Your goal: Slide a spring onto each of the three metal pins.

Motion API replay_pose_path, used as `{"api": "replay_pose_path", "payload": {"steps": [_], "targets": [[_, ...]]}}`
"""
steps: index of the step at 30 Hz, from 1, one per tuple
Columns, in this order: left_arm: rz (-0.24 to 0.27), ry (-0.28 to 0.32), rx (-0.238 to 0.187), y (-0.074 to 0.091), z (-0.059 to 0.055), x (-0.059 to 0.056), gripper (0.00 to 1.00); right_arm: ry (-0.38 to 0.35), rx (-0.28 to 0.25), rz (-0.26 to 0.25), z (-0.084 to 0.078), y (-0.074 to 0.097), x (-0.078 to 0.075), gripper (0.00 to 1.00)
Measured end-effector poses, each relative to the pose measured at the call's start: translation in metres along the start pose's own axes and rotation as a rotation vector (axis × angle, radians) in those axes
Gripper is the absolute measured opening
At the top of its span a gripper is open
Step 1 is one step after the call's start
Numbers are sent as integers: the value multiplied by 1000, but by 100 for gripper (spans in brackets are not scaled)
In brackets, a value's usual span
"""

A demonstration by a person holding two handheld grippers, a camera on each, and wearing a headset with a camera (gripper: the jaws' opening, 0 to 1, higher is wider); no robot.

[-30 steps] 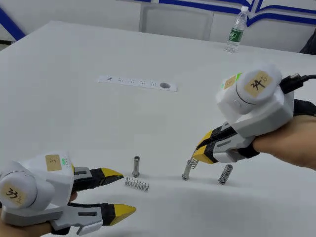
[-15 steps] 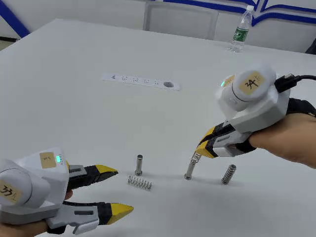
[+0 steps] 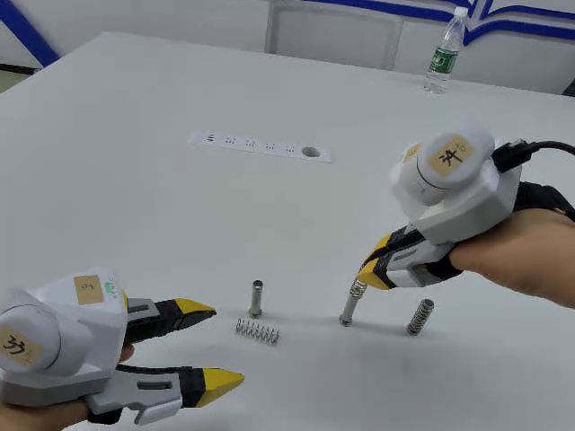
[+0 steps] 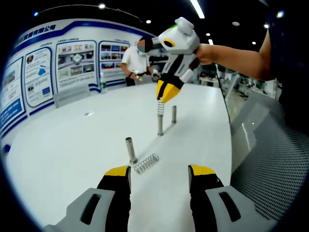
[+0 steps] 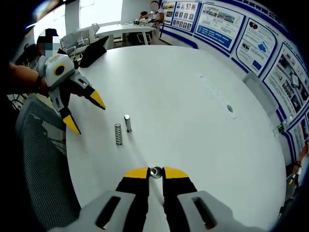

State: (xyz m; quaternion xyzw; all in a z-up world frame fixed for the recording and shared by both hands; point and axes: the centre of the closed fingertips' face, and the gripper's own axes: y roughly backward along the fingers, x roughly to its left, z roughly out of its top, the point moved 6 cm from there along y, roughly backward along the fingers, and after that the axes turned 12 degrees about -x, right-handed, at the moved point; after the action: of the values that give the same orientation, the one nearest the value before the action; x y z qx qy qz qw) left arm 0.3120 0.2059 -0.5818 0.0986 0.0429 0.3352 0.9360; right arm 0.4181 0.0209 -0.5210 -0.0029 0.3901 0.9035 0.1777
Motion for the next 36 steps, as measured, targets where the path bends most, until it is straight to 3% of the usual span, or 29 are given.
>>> {"api": "replay_pose_path", "payload": {"steps": [15, 36], "targets": [[-1, 2, 2, -1, -1, 0, 48, 8, 42, 10, -14, -21, 0, 11], [-4, -1, 5, 0, -1, -2, 48, -40, 56, 12, -32, -41, 3, 12]]}}
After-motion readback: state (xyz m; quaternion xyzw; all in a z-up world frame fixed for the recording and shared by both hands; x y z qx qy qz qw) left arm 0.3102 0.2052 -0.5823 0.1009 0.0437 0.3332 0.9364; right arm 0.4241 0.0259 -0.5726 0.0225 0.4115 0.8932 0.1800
